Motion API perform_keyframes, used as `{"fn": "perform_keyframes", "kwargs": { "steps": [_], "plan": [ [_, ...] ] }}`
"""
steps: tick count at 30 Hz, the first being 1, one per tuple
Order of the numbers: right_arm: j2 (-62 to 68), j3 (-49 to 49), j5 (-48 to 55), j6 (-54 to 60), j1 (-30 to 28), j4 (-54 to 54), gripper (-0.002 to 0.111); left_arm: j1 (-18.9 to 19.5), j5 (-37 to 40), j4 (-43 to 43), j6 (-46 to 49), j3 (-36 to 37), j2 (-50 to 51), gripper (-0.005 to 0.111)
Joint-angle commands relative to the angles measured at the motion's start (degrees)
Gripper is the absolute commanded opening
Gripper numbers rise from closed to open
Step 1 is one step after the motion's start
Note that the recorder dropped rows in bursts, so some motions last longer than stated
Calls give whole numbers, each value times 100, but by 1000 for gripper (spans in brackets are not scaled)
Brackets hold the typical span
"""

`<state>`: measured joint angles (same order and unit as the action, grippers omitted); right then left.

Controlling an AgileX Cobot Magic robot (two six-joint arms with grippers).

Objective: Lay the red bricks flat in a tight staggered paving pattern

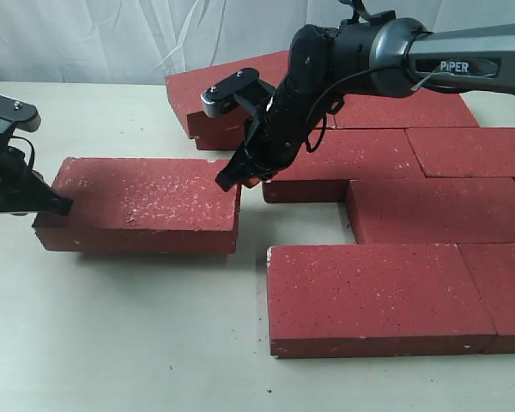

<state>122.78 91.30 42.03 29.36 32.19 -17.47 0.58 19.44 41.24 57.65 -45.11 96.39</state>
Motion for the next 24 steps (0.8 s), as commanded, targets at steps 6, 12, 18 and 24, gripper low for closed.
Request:
{"fn": "perform_keyframes", "kwargs": {
  "steps": [6, 12, 18, 24],
  "plan": [
    [144, 63, -334, -250, 89, 429, -1, -56, -162, 102, -11, 10, 19, 0],
    [144, 63, -180, -527, 89, 1267, -1, -56, -96, 10, -11, 10, 19, 0],
    [61, 63, 137, -717, 54, 1589, -1, 70, -152, -64, -11, 10, -15, 0],
    [-90, 63, 1346, -471, 54, 1397, -1, 108, -1033, 362, -11, 10, -2, 0]
  ]
}}
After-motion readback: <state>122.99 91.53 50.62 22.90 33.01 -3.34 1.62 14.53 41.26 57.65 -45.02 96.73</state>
